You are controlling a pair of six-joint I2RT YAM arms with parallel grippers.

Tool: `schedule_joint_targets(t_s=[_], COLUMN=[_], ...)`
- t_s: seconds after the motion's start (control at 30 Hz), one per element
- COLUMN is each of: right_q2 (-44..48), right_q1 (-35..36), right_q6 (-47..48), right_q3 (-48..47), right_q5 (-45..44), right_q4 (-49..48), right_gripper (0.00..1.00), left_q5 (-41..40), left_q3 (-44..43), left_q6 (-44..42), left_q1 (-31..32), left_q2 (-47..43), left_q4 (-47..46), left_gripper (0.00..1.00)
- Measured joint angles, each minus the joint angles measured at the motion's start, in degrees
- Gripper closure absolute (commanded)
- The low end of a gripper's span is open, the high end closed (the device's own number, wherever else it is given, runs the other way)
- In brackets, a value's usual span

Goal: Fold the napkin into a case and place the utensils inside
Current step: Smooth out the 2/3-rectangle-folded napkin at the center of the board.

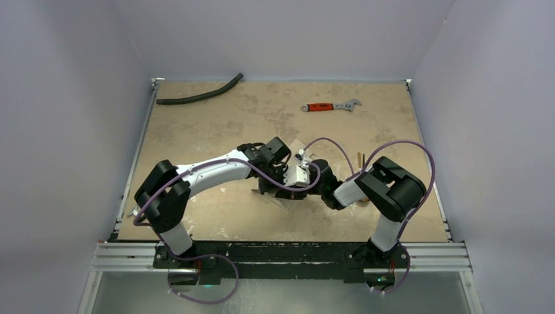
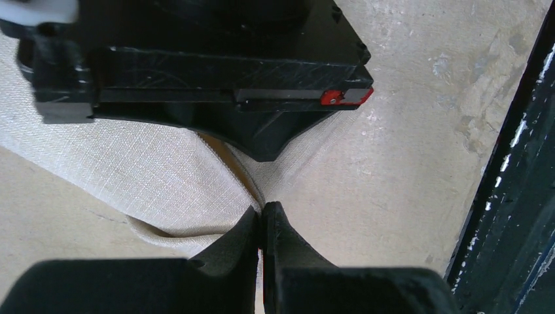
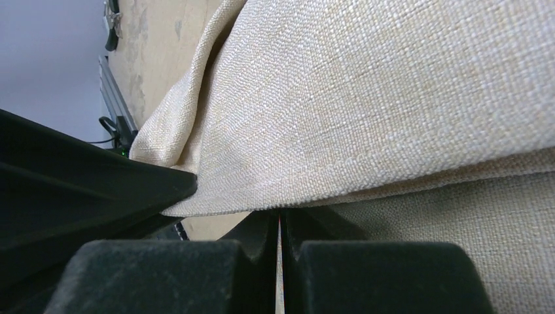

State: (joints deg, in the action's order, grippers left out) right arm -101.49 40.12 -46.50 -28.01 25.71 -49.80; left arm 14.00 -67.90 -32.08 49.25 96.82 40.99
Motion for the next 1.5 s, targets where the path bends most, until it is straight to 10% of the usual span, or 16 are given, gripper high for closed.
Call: schedule_joint_targets(t_s=[0.73, 1.13, 1.5], right_q2=[15.87, 8.66, 15.32], right_q1=[-1.95, -2.99, -19.1], right_q6=[2.93, 3.74, 10.99], right_q3=[0.17, 1.97, -9.2], right_q5=[-2.43, 0.59, 3.61], right_q4=[16.9, 13.33, 24.52], right_gripper=[1.0, 1.0, 1.0], left_q5=[1.31, -0.46, -4.28], left_q3=[7.39, 10.21, 11.28], left_q6=[-0.04, 0.0, -0.04], left_q1=[1.07, 1.86, 4.2], left_q2=[0.0, 0.68, 0.07], left_q4=[-8.63, -9.57, -10.88], left_gripper=[1.0, 1.0, 1.0])
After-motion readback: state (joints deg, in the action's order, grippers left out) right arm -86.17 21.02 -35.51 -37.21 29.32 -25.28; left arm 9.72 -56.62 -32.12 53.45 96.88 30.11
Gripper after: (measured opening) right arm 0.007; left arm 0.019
